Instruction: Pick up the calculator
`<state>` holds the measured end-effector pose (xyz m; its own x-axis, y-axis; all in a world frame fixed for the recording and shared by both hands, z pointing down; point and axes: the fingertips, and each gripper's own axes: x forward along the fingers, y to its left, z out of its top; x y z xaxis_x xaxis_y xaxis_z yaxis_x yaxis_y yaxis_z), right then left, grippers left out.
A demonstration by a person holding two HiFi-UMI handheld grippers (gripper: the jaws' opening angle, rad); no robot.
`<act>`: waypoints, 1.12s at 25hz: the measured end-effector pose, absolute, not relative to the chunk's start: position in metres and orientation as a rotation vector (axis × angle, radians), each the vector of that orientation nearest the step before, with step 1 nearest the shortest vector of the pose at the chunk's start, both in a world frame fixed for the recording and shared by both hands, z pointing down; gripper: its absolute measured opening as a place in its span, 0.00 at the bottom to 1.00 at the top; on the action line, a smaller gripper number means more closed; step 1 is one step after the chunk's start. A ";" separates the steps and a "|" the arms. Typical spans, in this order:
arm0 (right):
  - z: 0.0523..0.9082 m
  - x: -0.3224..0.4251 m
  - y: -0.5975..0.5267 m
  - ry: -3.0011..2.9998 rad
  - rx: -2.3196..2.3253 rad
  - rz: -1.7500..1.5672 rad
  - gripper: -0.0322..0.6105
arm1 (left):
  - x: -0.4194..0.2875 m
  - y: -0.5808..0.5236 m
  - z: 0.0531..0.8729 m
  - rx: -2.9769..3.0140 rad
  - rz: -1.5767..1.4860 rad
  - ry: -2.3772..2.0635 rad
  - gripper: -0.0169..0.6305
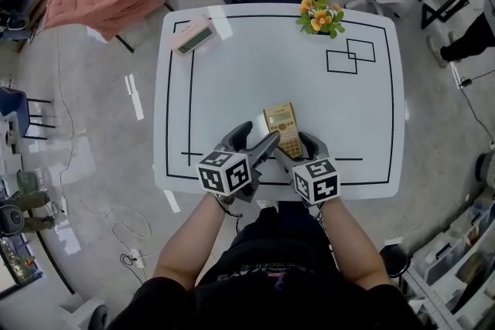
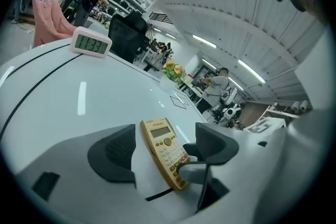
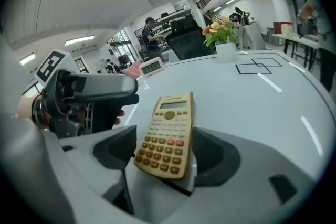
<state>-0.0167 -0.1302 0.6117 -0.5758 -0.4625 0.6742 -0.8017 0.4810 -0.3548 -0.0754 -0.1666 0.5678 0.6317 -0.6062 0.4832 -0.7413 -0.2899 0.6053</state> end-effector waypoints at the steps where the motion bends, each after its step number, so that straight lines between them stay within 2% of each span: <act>1: 0.612 -0.019 -0.129 -2.225 1.043 0.886 0.55 | -0.076 -0.166 0.567 2.002 0.199 -1.058 0.57; 7: 0.619 -0.024 -0.123 -2.161 1.049 0.766 0.62 | -0.082 -0.156 0.560 2.007 0.192 -1.077 0.57; 21: 0.623 -0.026 -0.123 -2.108 1.206 0.561 0.63 | -0.103 -0.130 0.548 2.005 0.163 -1.138 0.57; 28: 0.624 -0.026 -0.124 -2.107 1.205 0.590 0.63 | -0.108 -0.120 0.545 2.005 0.162 -1.147 0.57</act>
<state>-0.0256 -0.1237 0.6244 -0.3812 -0.5910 0.7110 -0.8743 0.4805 -0.0694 -0.1079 -0.1198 0.5453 0.5801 -0.6684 0.4656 -0.7711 -0.2662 0.5784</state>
